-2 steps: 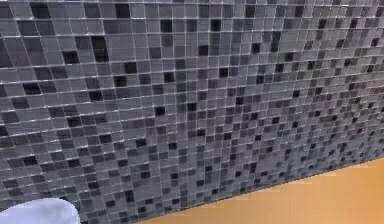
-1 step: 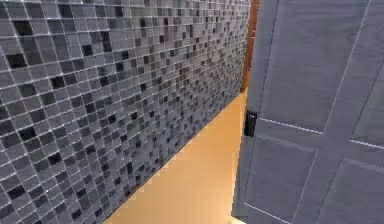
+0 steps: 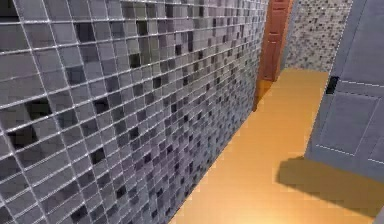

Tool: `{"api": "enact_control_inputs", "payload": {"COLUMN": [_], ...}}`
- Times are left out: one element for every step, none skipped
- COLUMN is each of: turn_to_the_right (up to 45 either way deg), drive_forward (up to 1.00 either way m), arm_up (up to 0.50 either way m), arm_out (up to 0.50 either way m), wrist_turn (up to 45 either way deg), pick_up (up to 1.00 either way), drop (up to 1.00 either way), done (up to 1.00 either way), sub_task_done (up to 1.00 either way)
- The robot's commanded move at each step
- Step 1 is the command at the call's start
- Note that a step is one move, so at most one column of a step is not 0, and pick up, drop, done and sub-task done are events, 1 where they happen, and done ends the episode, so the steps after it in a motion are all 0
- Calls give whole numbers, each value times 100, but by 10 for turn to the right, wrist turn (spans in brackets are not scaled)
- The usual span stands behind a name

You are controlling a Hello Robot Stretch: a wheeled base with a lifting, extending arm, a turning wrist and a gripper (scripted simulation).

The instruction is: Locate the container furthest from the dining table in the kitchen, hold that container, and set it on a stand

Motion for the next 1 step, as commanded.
{"api": "enact_control_inputs", "payload": {"turn_to_the_right": [-120], "drive_forward": [0], "arm_up": [0], "arm_out": [0], "wrist_turn": [0], "pick_up": [0], "drop": [0], "done": [0], "sub_task_done": [0]}}
